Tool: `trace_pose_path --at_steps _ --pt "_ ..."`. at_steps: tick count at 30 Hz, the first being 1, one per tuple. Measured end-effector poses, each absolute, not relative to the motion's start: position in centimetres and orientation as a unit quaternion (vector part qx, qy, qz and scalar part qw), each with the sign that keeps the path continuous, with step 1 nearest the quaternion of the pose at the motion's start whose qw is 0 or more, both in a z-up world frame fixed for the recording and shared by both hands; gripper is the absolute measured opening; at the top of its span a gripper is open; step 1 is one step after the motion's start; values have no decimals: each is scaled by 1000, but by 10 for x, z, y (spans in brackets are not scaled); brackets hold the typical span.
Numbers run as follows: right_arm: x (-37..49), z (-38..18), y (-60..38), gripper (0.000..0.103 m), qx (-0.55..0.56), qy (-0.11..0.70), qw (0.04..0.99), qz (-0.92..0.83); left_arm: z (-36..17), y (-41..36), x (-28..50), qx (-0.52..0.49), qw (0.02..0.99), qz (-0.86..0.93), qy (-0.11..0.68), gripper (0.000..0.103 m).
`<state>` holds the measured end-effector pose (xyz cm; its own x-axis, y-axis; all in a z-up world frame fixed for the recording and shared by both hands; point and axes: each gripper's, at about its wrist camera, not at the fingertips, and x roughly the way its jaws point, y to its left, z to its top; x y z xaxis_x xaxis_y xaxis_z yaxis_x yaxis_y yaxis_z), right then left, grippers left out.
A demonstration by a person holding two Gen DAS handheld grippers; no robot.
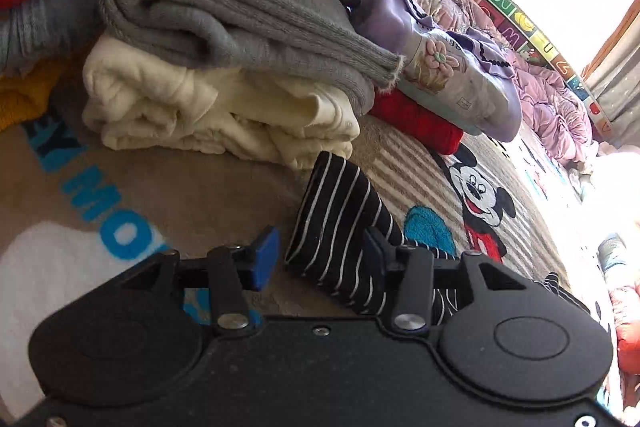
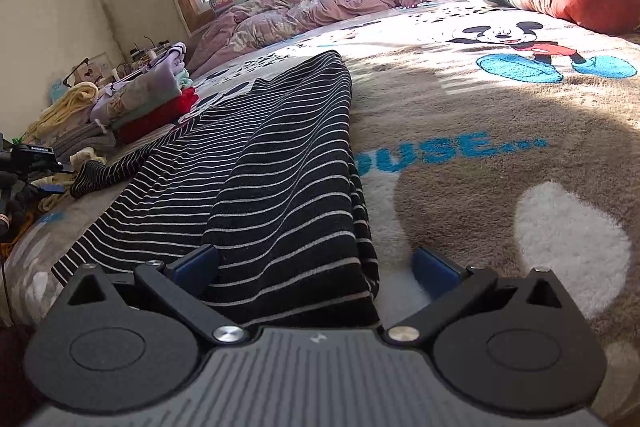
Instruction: Fold clothes
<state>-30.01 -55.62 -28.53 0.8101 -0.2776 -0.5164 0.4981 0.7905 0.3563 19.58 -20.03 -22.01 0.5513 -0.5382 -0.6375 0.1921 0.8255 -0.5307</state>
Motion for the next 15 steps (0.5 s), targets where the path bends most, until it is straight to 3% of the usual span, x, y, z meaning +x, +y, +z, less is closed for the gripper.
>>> trace_pose_path --at_steps 5,8,9,10,15 --pt "-298 -286 -556 103 237 228 921 -208 -242 -207 183 -264 840 -207 427 47" --pt "-296 -286 -557 103 231 230 921 -211 -247 -210 189 -302 844 -181 405 40" --pt "-295 -286 -557 103 230 231 921 -212 -248 -211 191 -307 844 -172 405 20" --pt "-295 -285 -557 103 230 231 921 -213 -240 -210 188 -300 850 -173 396 6" --pt "-293 -285 -558 103 233 229 920 -216 -202 -205 170 -251 883 -174 356 4"
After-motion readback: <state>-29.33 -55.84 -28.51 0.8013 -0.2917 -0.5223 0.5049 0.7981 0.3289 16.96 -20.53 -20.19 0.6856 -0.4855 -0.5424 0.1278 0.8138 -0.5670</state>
